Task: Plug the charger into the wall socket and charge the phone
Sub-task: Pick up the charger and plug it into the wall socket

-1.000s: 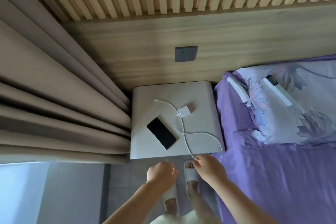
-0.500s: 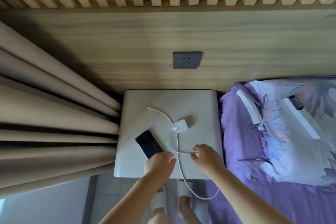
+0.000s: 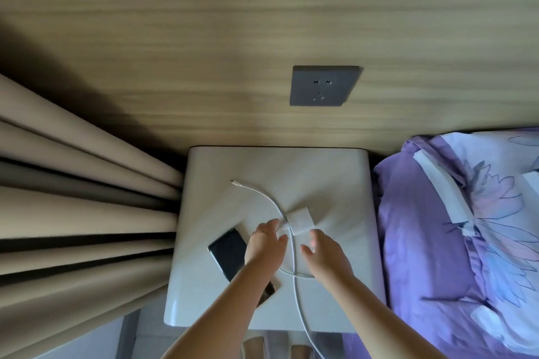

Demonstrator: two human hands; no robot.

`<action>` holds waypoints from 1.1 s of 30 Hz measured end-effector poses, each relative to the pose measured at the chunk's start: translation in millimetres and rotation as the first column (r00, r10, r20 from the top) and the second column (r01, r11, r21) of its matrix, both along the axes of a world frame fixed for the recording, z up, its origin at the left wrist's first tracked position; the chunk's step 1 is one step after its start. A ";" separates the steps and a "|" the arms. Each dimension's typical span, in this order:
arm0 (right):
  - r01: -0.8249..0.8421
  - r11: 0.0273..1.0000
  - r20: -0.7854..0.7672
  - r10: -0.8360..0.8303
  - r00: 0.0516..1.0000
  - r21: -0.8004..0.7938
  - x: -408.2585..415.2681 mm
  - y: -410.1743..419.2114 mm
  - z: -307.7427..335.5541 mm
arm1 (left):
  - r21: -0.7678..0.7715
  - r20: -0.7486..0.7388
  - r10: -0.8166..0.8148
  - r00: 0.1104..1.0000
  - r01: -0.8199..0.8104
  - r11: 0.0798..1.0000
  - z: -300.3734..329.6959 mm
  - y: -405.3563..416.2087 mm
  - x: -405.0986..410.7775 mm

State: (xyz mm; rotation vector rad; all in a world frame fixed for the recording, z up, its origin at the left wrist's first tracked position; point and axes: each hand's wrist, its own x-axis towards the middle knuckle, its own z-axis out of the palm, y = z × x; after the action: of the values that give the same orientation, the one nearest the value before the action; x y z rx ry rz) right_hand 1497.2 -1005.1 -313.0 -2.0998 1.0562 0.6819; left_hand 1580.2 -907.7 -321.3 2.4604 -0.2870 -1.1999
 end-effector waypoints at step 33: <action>0.346 0.524 0.359 -0.823 0.440 0.778 82.8 -44.2 131.9 | -0.488 -0.476 0.303 0.826 -0.535 0.690 106.8 -14.4 6.5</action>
State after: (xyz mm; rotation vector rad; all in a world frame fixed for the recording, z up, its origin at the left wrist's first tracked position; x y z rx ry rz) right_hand 1580.0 -1049.3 -181.1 -1.0307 0.8841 -0.2079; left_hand 1586.8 -922.1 -214.6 1.5825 0.0254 -1.0972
